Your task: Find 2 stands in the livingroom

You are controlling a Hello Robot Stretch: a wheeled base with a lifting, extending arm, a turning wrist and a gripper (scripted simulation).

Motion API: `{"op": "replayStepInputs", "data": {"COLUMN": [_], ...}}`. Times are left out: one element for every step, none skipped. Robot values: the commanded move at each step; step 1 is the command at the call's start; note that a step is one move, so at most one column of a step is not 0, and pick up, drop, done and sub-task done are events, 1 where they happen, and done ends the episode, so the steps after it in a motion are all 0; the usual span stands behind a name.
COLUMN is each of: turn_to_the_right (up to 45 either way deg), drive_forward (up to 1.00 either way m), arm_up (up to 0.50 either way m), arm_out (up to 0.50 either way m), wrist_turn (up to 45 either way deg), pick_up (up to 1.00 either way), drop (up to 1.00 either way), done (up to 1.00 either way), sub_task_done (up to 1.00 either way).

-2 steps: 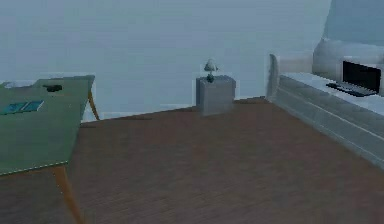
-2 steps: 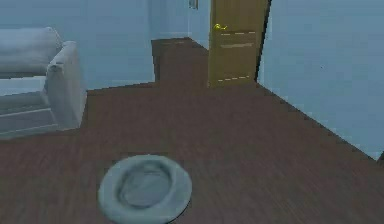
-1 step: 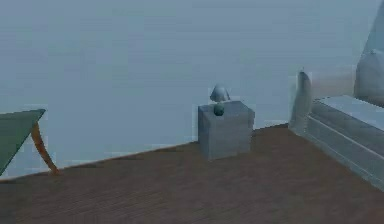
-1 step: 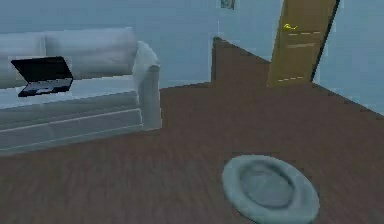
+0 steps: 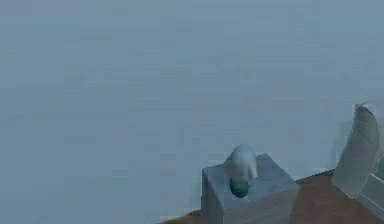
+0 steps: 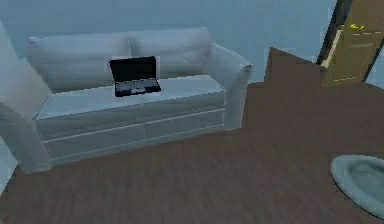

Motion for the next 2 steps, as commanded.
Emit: {"op": "replayStepInputs", "data": {"turn_to_the_right": [18.0,0.0], "drive_forward": [0.00,0.00], "arm_up": [0.00,0.00], "arm_out": [0.00,0.00], "wrist_turn": [0.0,0.0], "pick_up": [0.00,0.00], "drop": [0.00,0.00], "done": [0.00,1.00], "sub_task_done": [0.00,0.00]}}
